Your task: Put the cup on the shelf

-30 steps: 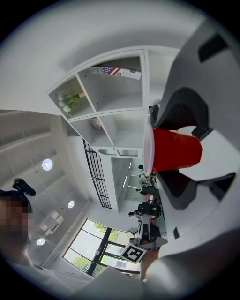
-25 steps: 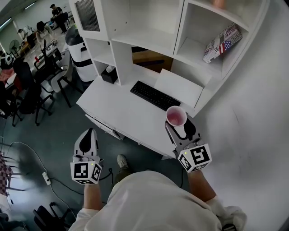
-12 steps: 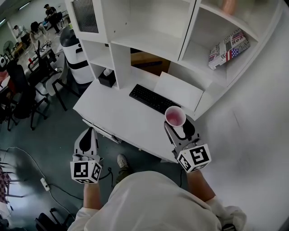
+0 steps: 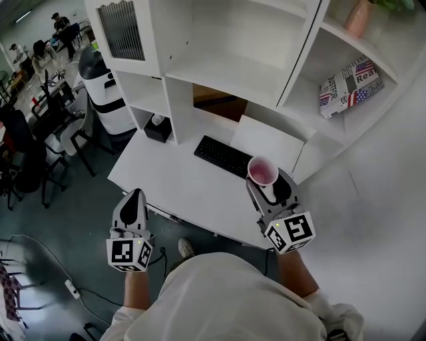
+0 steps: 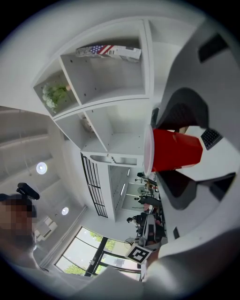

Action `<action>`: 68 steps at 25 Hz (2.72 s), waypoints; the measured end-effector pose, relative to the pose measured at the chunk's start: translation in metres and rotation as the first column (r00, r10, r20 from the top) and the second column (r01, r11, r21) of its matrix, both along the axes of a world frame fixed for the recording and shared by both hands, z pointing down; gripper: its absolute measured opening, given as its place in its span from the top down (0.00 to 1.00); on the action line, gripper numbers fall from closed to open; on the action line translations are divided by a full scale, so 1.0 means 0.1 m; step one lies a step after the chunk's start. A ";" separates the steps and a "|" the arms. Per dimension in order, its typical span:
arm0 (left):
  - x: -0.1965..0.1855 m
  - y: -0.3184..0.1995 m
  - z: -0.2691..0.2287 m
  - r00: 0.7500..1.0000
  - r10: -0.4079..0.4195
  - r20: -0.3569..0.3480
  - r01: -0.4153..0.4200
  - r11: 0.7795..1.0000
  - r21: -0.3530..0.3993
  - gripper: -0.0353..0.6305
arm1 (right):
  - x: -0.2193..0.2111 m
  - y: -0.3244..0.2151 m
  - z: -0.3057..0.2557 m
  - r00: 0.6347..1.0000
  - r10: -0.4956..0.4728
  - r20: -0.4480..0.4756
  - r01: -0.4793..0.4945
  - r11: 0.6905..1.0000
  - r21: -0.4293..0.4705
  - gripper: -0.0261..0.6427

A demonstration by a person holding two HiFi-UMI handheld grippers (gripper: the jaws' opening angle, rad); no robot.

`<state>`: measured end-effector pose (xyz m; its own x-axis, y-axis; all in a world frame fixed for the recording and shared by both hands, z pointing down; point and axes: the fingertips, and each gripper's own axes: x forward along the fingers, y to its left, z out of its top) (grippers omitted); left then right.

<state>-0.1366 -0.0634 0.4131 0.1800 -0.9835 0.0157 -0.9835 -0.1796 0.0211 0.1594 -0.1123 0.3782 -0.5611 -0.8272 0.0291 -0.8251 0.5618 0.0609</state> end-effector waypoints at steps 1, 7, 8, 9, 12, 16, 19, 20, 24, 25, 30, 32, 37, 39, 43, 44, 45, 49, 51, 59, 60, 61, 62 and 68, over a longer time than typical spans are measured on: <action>-0.05 -0.07 0.00 1.000 0.007 -0.001 -0.007 1.000 -0.002 0.94 | -0.04 -0.07 -0.01 1.000 0.009 0.001 -0.009 1.000 0.001 0.55; -0.33 -0.47 0.02 0.998 0.061 -0.004 -0.061 0.998 -0.011 0.94 | -0.23 -0.48 -0.16 0.998 0.068 0.009 -0.069 0.997 0.021 0.55; -0.36 -0.53 0.02 0.997 0.072 -0.003 -0.072 0.997 -0.012 0.94 | -0.25 -0.53 -0.19 0.997 0.079 0.010 -0.080 0.996 0.025 0.55; -0.39 -0.58 0.03 0.997 0.083 -0.002 -0.083 0.996 -0.014 0.94 | -0.27 -0.59 -0.22 0.996 0.091 0.011 -0.091 0.995 0.029 0.55; -0.51 -0.72 0.04 0.994 0.107 -0.006 -0.107 0.994 -0.016 0.94 | -0.34 -0.73 -0.29 0.992 0.122 0.019 -0.122 0.992 0.038 0.55; -0.68 -0.83 0.07 0.992 0.125 -0.012 -0.125 0.992 -0.021 0.94 | -0.46 -0.86 -0.36 0.990 0.140 0.031 -0.142 0.989 0.042 0.55; -0.77 -0.88 0.09 0.992 0.127 -0.019 -0.128 0.991 -0.026 0.94 | -0.55 -0.95 -0.43 0.989 0.145 0.026 -0.146 0.988 0.050 0.55; -0.79 -0.89 0.10 0.992 0.127 -0.022 -0.127 0.991 -0.029 0.94 | -0.57 -0.98 -0.45 0.989 0.144 0.022 -0.145 0.988 0.053 0.55; -0.85 -0.93 0.15 0.992 0.122 -0.027 -0.123 0.992 -0.042 0.94 | -0.65 -1.09 -0.54 0.991 0.130 0.018 -0.130 0.989 0.064 0.55; -0.84 -0.94 0.16 0.992 0.122 -0.027 -0.123 0.991 -0.045 0.94 | -0.67 -1.12 -0.57 0.992 0.123 0.017 -0.124 0.990 0.069 0.55; -0.80 -1.03 0.17 0.993 0.116 -0.029 -0.117 0.992 -0.049 0.94 | -0.72 -1.33 -0.70 0.995 0.097 0.014 -0.098 0.991 0.089 0.55; -0.78 -1.06 0.16 0.993 0.111 -0.032 -0.113 0.992 -0.051 0.94 | -0.72 -1.42 -0.75 0.996 0.088 0.014 -0.089 0.992 0.093 0.55; -0.76 -1.13 0.14 0.995 0.099 -0.031 -0.100 0.994 -0.044 0.94 | -0.74 -1.64 -0.88 0.998 0.069 0.012 -0.070 0.991 0.114 0.55; -0.75 -1.15 0.13 0.995 0.095 -0.034 -0.097 0.995 -0.040 0.94 | -0.75 -1.73 -0.91 0.998 0.063 0.011 -0.064 0.991 0.115 0.55; -0.71 -1.17 0.14 0.995 0.088 -0.039 -0.090 0.995 -0.040 0.94 | -0.75 -1.90 -0.96 0.998 0.056 0.010 -0.056 0.992 0.116 0.55; -0.71 -1.17 0.15 0.996 0.084 -0.039 -0.086 0.995 -0.041 0.94 | -0.75 -1.94 -0.98 0.998 0.054 0.009 -0.055 0.992 0.117 0.55; -0.72 -1.16 0.15 0.996 0.080 -0.040 -0.082 0.996 -0.042 0.94 | -0.75 -1.98 -0.99 0.999 0.053 0.008 -0.054 0.992 0.118 0.55; -0.74 -1.16 0.15 0.997 0.067 -0.038 -0.069 0.997 -0.045 0.94 | -0.77 -2.16 -1.05 0.999 0.052 0.008 -0.053 0.992 0.118 0.55; -0.74 -1.17 0.15 0.997 0.065 -0.038 -0.066 0.997 -0.044 0.94 | -0.78 -2.26 -1.08 0.999 0.053 0.009 -0.054 0.992 0.117 0.55; -0.72 -1.17 0.18 0.997 0.068 -0.047 -0.070 0.997 -0.045 0.94 | -0.84 -2.60 -1.10 0.998 0.057 0.005 -0.057 0.995 0.086 0.55; -0.72 -1.17 0.18 0.997 0.068 -0.047 -0.070 0.997 -0.045 0.94 | -0.85 -2.64 -1.09 0.998 0.059 0.004 -0.059 0.995 0.081 0.55; -0.73 -1.17 0.18 0.997 0.068 -0.048 -0.070 0.997 -0.044 0.94 | -0.85 -2.68 -1.09 0.998 0.063 0.003 -0.063 0.995 0.075 0.55; -0.73 -1.16 0.18 0.997 0.068 -0.048 -0.070 0.997 -0.044 0.94 | -0.86 -2.73 -1.08 0.998 0.067 0.004 -0.067 0.995 0.069 0.55; -0.77 -1.14 0.20 0.996 0.062 -0.057 -0.065 0.997 -0.047 0.94 | -0.87 -3.01 -1.04 0.995 0.099 -0.015 -0.099 0.995 0.033 0.55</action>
